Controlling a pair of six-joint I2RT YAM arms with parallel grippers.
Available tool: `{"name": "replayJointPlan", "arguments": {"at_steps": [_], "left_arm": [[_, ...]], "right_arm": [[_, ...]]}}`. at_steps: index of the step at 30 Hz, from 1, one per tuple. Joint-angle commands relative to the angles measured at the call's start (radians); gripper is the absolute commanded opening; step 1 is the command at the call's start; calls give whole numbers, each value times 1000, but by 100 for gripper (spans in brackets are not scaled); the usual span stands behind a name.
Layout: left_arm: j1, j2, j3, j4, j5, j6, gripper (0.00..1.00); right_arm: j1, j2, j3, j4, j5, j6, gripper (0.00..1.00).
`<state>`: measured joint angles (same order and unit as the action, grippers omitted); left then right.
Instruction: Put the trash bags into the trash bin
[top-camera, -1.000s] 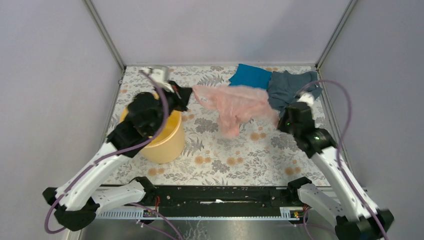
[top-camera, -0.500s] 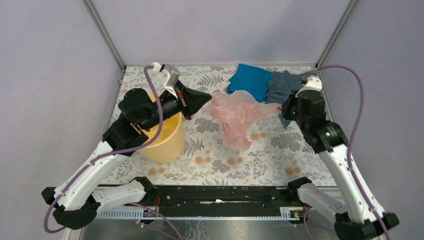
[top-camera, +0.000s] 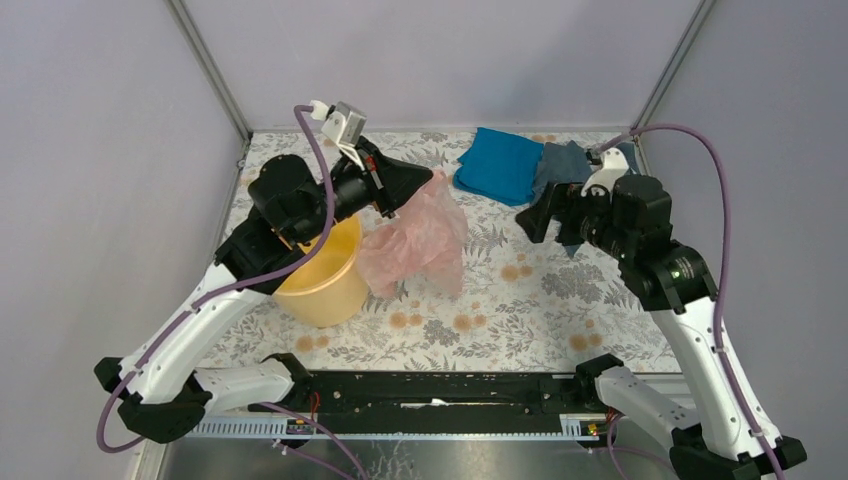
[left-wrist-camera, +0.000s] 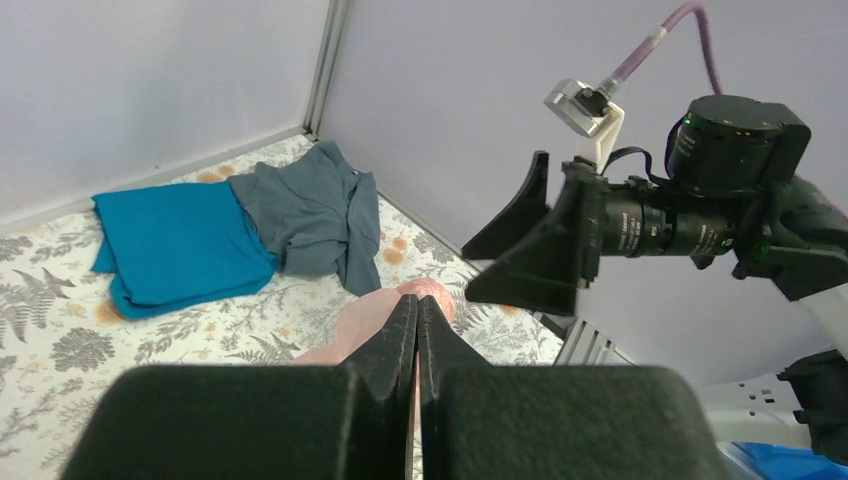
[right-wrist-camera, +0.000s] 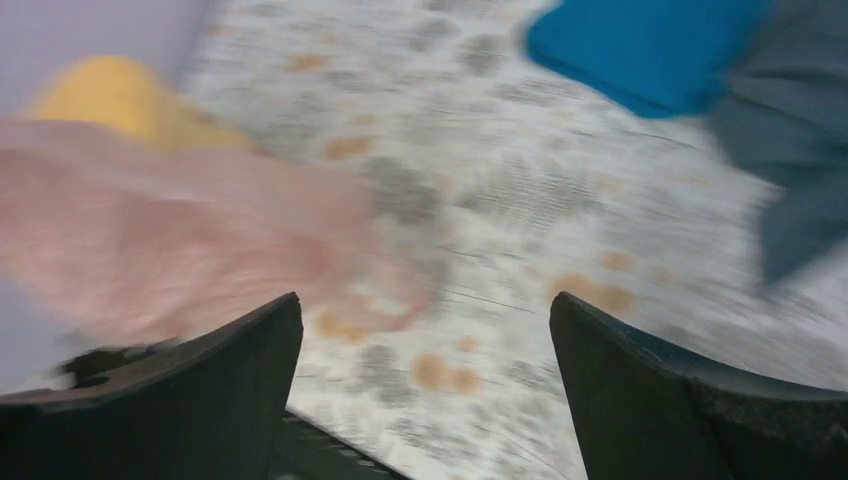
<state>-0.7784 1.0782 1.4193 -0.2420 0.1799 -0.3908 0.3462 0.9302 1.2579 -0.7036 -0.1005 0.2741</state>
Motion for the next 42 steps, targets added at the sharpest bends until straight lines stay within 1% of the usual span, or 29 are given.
{"name": "replayJointPlan", "arguments": {"at_steps": [1, 3, 6, 9, 12, 15, 17, 20, 24, 28, 31, 33, 37, 40, 42], "left_arm": [[0, 30, 35, 27, 16, -56, 0], [0, 57, 76, -10, 3, -83, 0], [0, 96, 132, -75, -56, -123, 0], [0, 120, 163, -101, -115, -123, 0], [-1, 127, 165, -85, -123, -131, 0], [1, 131, 162, -55, -99, -149, 0], [0, 137, 165, -43, -87, -161, 0], [-1, 148, 175, -28, -52, -178, 0], [0, 151, 173, -8, -30, -196, 0], [1, 150, 161, 4, -21, -206, 0], [0, 145, 151, 0, -16, -204, 0], [0, 136, 136, 2, -17, -204, 0], [-1, 128, 117, 17, -5, -213, 0], [0, 124, 118, 22, 9, -223, 0], [0, 121, 120, 18, 20, -223, 0]], "right_arm": [[64, -3, -165, 342, -512, 256, 100], [129, -15, -224, 455, -493, 321, 100], [231, 39, -229, 488, -461, 387, 100], [374, 81, -242, 560, -391, 455, 100], [484, 91, -268, 586, -225, 456, 100], [526, 84, -279, 518, 17, 412, 100], [544, 68, -302, 512, 168, 368, 100], [551, 47, -372, 595, 266, 335, 100], [552, 75, -371, 681, 277, 346, 100], [552, 52, -436, 901, 241, 393, 100], [553, 13, -491, 997, 254, 402, 100], [552, 8, -493, 1003, 278, 419, 100], [553, 63, -463, 919, 397, 501, 100], [552, 87, -491, 997, 406, 515, 100], [552, 94, -512, 1052, 392, 510, 97]]}}
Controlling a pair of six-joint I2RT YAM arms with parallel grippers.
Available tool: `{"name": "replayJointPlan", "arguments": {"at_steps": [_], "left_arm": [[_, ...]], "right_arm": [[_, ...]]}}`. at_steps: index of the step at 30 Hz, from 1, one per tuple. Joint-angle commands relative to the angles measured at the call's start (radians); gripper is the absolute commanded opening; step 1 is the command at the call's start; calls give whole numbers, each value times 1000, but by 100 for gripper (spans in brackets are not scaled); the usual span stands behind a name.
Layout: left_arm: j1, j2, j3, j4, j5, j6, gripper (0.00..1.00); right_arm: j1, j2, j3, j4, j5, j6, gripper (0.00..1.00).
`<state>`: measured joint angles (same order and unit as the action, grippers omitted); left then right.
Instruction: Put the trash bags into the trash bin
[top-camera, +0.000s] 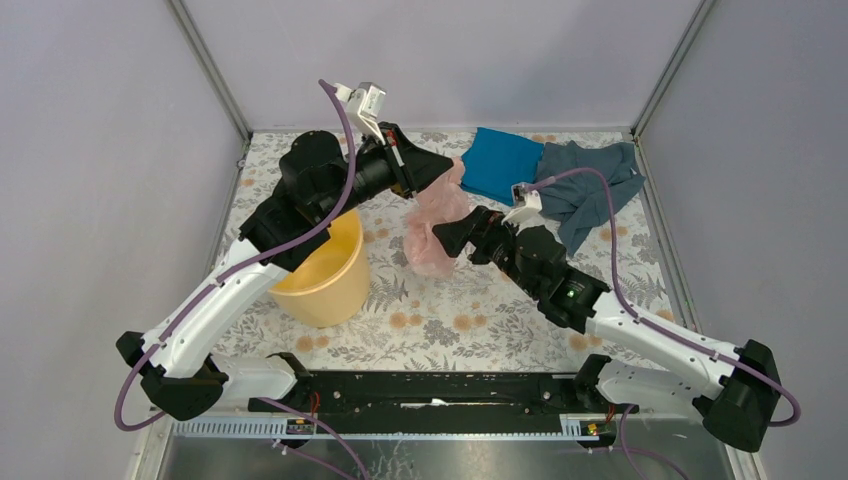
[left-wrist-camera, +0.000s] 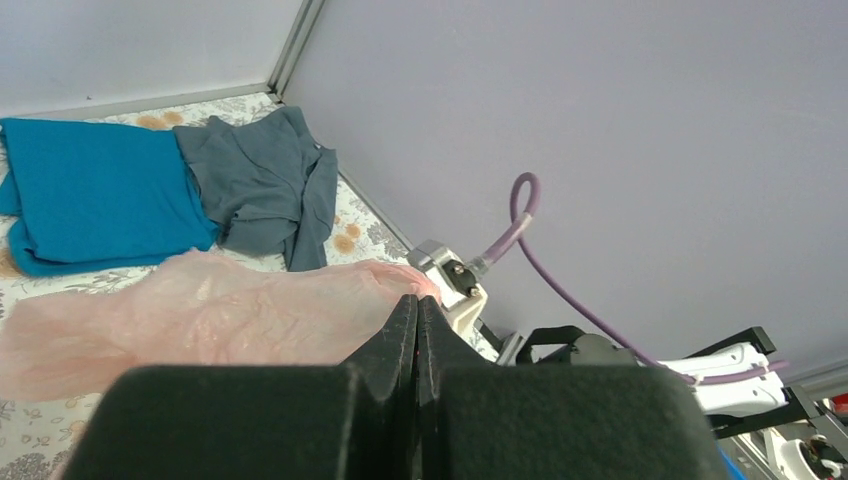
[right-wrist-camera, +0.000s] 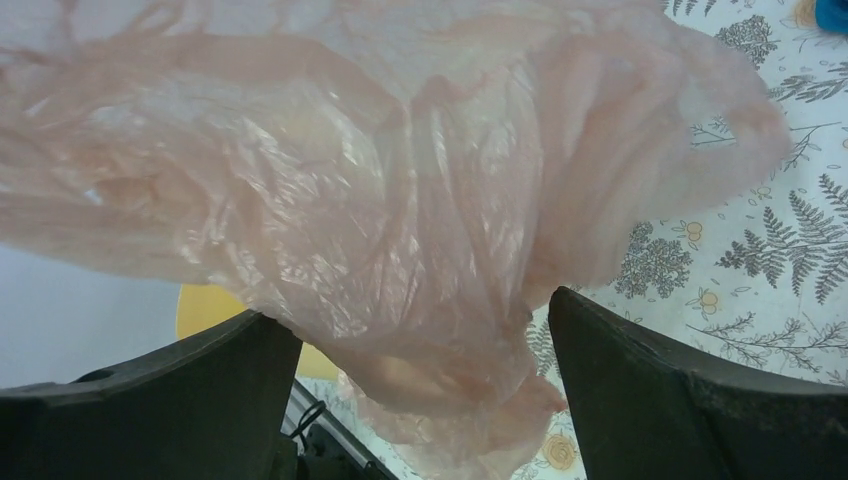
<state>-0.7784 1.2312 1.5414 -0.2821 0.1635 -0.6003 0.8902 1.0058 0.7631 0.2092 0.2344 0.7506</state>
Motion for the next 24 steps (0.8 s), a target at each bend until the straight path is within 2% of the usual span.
{"name": "replayJointPlan", "arguments": {"at_steps": [1, 2, 3, 4, 6, 7, 8, 9, 10, 11, 14, 16, 19, 20, 22, 24], "left_arm": [[0, -33, 1, 50, 42, -8, 0], [1, -35, 7, 35, 45, 5, 0], [0, -38, 12, 19, 44, 33, 0], [0, -45, 11, -7, 36, 55, 0], [0, -73, 5, -56, -6, 109, 0], [0, -86, -3, -83, -34, 138, 13], [0, -101, -13, -106, -65, 166, 30], [1, -113, -22, -126, -76, 186, 48], [0, -121, -27, -143, -82, 202, 62], [0, -126, -30, -156, -79, 209, 72], [0, -110, -25, -175, -39, 215, 92], [0, -77, -18, -181, -1, 218, 98], [-26, -4, 27, -197, 41, 231, 99], [-65, 18, 50, -207, -4, 251, 99], [-181, 58, 97, -223, -189, 317, 97], [-283, 100, 142, -233, -322, 379, 91]], "right_arm": [[8, 19, -21, 148, 53, 21, 87], [7, 13, -21, 144, 57, -1, 71], [7, 1, -21, 122, 74, -19, 40], [7, -14, -17, 90, 101, -32, 28], [7, -47, 8, -8, 154, -55, 14], [7, -64, 26, -49, 160, -72, 8], [6, -78, 42, -90, 155, -86, 4], [7, -92, 54, -122, 149, -89, 0], [7, -106, 55, -139, 143, -88, 0], [7, -119, 53, -149, 142, -85, 0], [7, -146, 52, -179, 158, -84, 0], [6, -147, 60, -193, 166, -90, 0], [6, -108, 105, -258, 183, -79, 0], [7, -86, 125, -282, 189, -73, 0], [7, -46, 159, -329, 198, -54, 0], [7, -7, 196, -388, 218, -33, 0]]}}
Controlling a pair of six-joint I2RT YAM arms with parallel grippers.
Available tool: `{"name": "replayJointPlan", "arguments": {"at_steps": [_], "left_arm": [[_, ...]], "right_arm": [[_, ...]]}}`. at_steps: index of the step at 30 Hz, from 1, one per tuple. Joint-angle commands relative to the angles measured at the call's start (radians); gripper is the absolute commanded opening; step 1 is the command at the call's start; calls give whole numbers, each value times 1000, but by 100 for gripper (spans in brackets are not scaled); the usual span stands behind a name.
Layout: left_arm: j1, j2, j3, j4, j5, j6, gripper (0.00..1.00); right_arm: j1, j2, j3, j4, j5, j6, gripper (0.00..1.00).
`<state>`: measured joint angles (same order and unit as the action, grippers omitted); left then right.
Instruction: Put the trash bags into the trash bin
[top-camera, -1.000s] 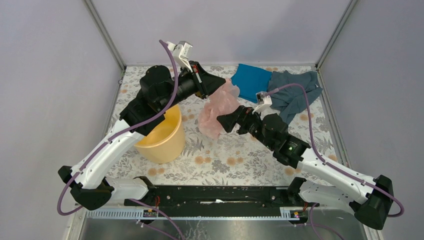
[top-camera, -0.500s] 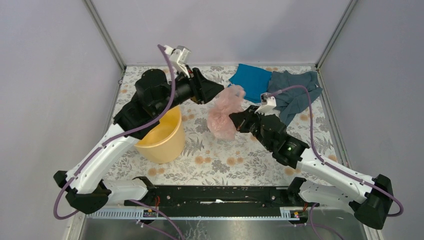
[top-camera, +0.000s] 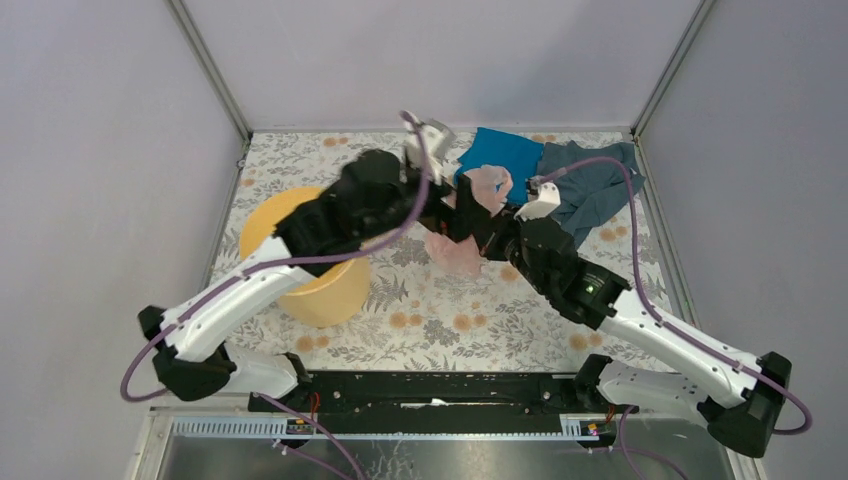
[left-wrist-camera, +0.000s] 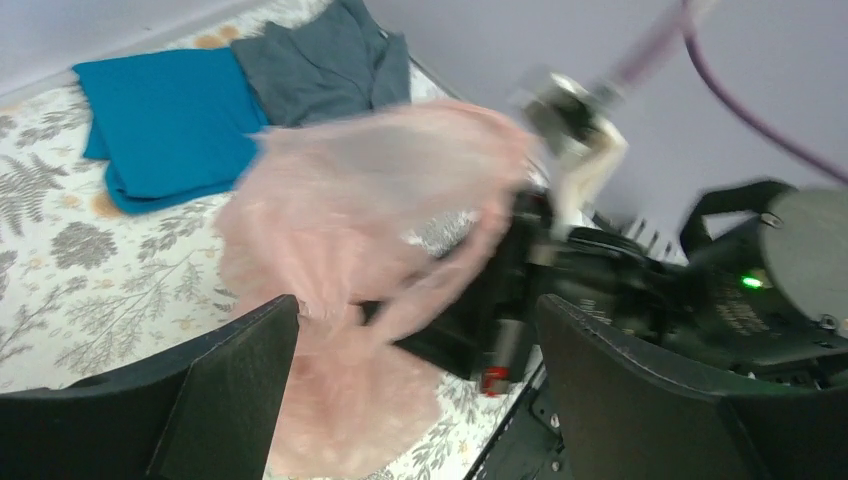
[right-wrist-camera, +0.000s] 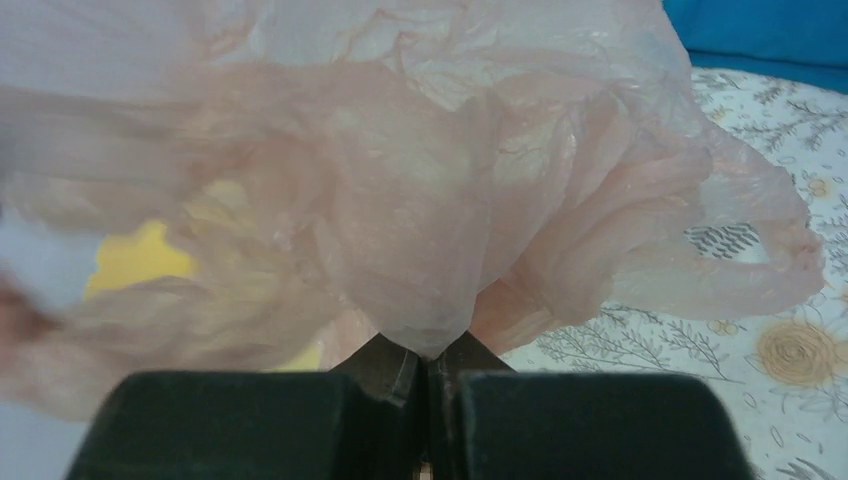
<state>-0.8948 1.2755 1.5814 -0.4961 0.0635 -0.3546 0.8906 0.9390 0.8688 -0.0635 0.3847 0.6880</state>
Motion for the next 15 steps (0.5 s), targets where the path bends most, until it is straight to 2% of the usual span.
{"name": "replayJointPlan", "arguments": {"at_steps": [1, 5, 10, 13, 15], "left_arm": [[-194, 80, 123, -21, -248, 152, 84], [-208, 116, 132, -21, -327, 127, 72], [-208, 99, 103, -3, -352, 93, 49], [-208, 55, 66, 27, -351, 87, 48], [-205, 23, 51, 39, -350, 83, 56]], "right_arm": [[7, 77, 105, -137, 74, 37, 0], [7, 93, 110, -136, 50, 48, 0], [6, 73, 81, -118, 35, 57, 0], [7, 60, 71, -116, 20, 49, 0], [7, 47, 61, -110, -4, 31, 0]]}}
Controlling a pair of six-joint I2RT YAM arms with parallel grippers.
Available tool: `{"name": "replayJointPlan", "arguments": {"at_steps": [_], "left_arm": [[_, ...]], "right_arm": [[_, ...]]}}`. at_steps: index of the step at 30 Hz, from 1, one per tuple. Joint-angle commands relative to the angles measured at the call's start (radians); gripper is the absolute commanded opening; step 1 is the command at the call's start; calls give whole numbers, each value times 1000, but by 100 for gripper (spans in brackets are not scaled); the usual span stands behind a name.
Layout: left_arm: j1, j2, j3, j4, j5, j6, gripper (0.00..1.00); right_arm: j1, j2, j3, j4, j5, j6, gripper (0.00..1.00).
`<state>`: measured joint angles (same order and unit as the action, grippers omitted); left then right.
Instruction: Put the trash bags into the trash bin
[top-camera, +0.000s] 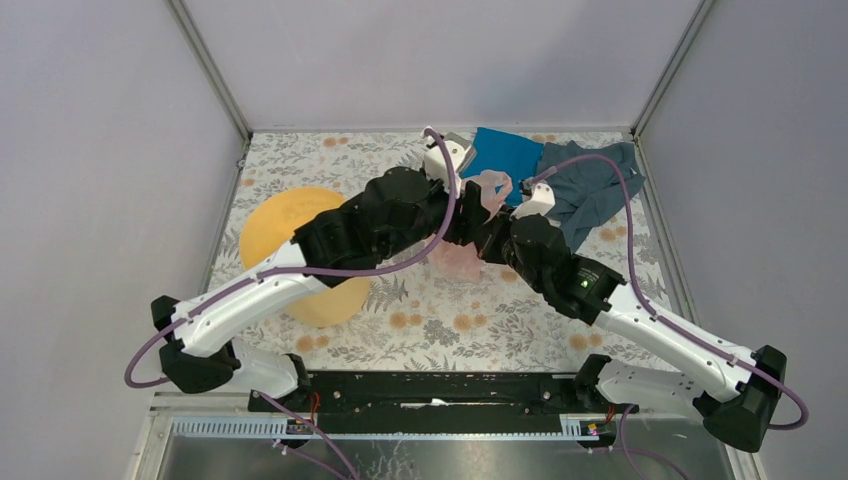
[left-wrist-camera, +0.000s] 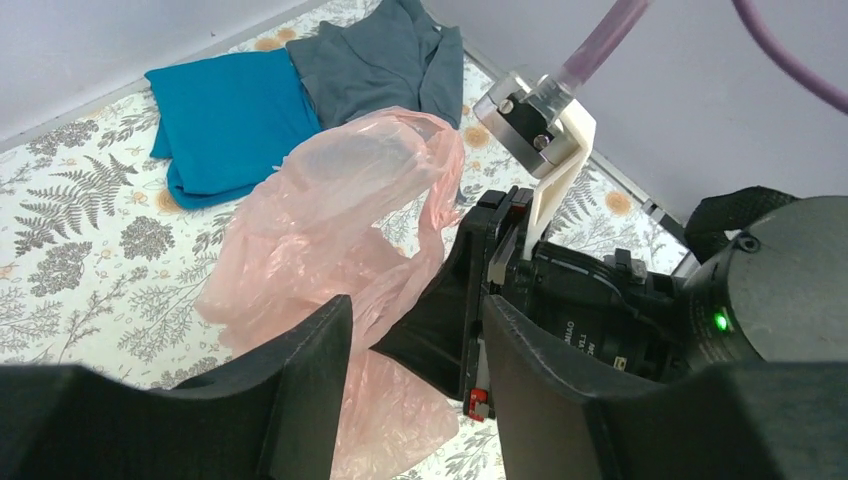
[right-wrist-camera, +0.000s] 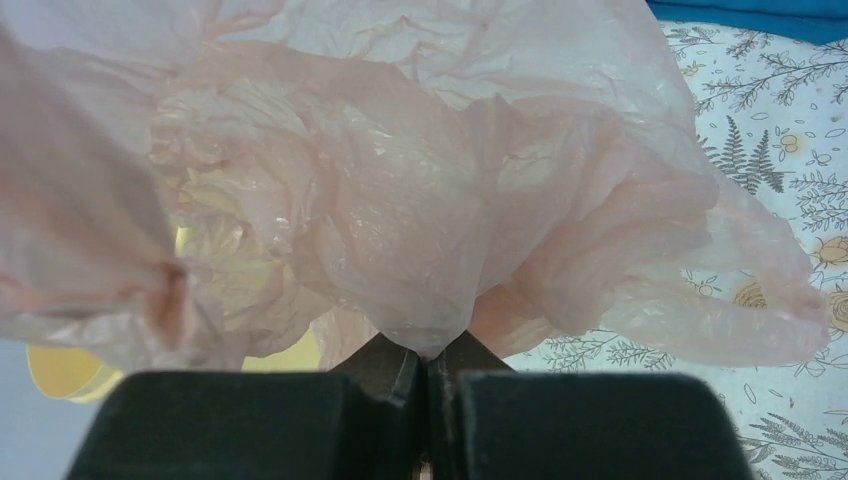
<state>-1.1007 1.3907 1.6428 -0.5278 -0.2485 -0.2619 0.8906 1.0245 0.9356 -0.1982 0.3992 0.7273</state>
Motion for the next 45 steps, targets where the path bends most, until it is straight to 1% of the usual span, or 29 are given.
{"name": "replayJointPlan", "arguments": {"at_steps": [1, 2, 3, 4, 5, 6, 7, 9, 12, 14, 17, 21, 25, 28, 31, 35, 37, 39, 41, 44, 45], "left_arm": [[6, -103, -13, 76, -19, -13, 59], [15, -108, -7, 75, 15, -20, 60], [25, -105, 7, 70, 53, -32, 59], [29, -101, 17, 67, 83, -46, 50], [30, -96, 22, 73, 118, -56, 35], [31, -91, 19, 85, 156, -63, 27], [33, -82, 18, 101, 197, -68, 25], [33, -58, 28, 103, 242, -73, 28], [46, -29, 35, 100, 258, -80, 41], [69, -10, 32, 101, 312, -89, 45], [103, 9, 14, 116, 387, -89, 45], [142, 14, -28, 176, 468, -83, 46], [187, 25, -65, 223, 546, -98, 52], [224, 40, -99, 276, 646, -139, 53], [234, 56, -116, 311, 695, -153, 54], [237, 64, -142, 352, 764, -158, 59], [241, 67, -155, 363, 775, -158, 61], [248, 76, -158, 356, 765, -159, 60], [259, 86, -157, 352, 765, -169, 53], [272, 88, -155, 350, 763, -176, 48], [273, 87, -152, 350, 764, -173, 43]], "right_arm": [[7, -46, -12, 24, -23, -16, 0], [6, -54, -19, 23, -19, -19, 0], [6, -61, -24, 17, -12, -19, 0], [7, -69, -29, 16, -7, -18, 0], [7, -77, -34, 15, -6, -16, 0], [6, -84, -36, 17, -8, -15, 0], [7, -91, -38, 20, -13, -14, 0], [7, -102, -40, 23, -22, -14, 0], [7, -117, -42, 16, -27, -13, 0], [7, -128, -44, 10, -28, -12, 0], [7, -139, -47, 1, -28, -9, 0], [6, -150, -59, 2, -38, -2, 0], [6, -149, -60, 4, -51, 1, 0], [7, -146, -61, 6, -58, 3, 0], [6, -144, -63, 6, -60, 5, 0], [7, -143, -64, 8, -59, 5, 0], [7, -140, -64, 5, -58, 4, 0], [7, -139, -66, 6, -58, 6, 0], [7, -139, -67, 6, -58, 6, 0], [7, -146, -72, 1, -52, 6, 0], [7, -149, -73, 0, -49, 5, 0]]}}
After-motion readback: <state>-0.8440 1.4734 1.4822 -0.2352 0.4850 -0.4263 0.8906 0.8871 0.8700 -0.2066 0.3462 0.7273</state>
